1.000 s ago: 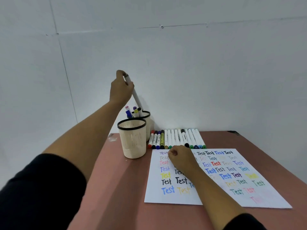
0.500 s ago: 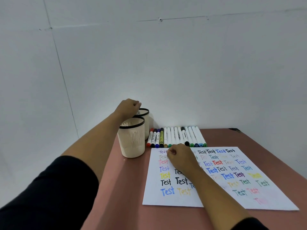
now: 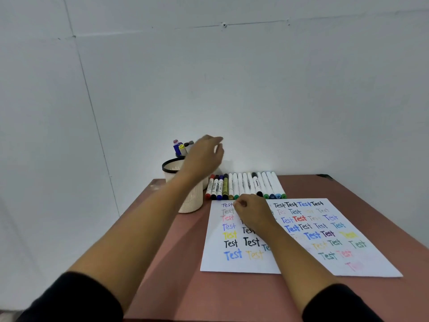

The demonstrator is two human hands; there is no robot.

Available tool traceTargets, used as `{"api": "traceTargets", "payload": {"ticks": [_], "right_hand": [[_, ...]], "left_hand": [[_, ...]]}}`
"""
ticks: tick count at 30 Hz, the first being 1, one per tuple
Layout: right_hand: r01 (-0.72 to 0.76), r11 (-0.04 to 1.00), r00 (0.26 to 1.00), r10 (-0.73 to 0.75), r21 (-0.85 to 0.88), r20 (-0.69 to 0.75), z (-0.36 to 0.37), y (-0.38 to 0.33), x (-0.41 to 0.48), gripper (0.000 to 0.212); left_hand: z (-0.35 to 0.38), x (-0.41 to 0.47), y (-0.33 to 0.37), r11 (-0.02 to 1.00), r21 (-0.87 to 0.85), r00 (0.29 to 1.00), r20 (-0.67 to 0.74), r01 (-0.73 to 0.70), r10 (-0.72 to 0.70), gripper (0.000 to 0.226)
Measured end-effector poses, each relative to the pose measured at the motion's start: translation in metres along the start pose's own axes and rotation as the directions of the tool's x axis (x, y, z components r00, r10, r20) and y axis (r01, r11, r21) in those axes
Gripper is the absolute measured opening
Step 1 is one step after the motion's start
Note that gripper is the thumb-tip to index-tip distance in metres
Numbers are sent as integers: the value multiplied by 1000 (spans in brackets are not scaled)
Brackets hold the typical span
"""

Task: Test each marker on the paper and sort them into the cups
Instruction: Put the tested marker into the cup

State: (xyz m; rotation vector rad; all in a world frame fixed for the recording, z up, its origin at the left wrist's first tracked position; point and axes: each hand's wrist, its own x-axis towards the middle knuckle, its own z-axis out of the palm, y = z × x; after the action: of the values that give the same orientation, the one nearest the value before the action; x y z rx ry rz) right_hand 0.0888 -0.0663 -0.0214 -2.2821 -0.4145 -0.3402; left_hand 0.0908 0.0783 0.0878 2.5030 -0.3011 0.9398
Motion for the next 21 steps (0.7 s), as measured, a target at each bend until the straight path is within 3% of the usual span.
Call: {"api": "traceTargets", "payload": {"ticks": [5,10,15,21], "right_hand": [[-59,996,998,60,73,-3,-4,-3,-2,21],[-53,998,998,54,35,-12,-4,-5,-3,22],[-48,999,999,48,1,-22,-1,-5,-3,23],[-85,996,990,88,34,-114,-11,-13,12,21]], "left_hand": [[29,-46,20,998,-60,993,112,-29,36,32],[55,-82,5,993,-48,968,235,107,-93,30],[61,-93,-7,979,-59,951,256,197,-176,28],[56,-91,-14,925,-202,931,246,321,-270,29]]}}
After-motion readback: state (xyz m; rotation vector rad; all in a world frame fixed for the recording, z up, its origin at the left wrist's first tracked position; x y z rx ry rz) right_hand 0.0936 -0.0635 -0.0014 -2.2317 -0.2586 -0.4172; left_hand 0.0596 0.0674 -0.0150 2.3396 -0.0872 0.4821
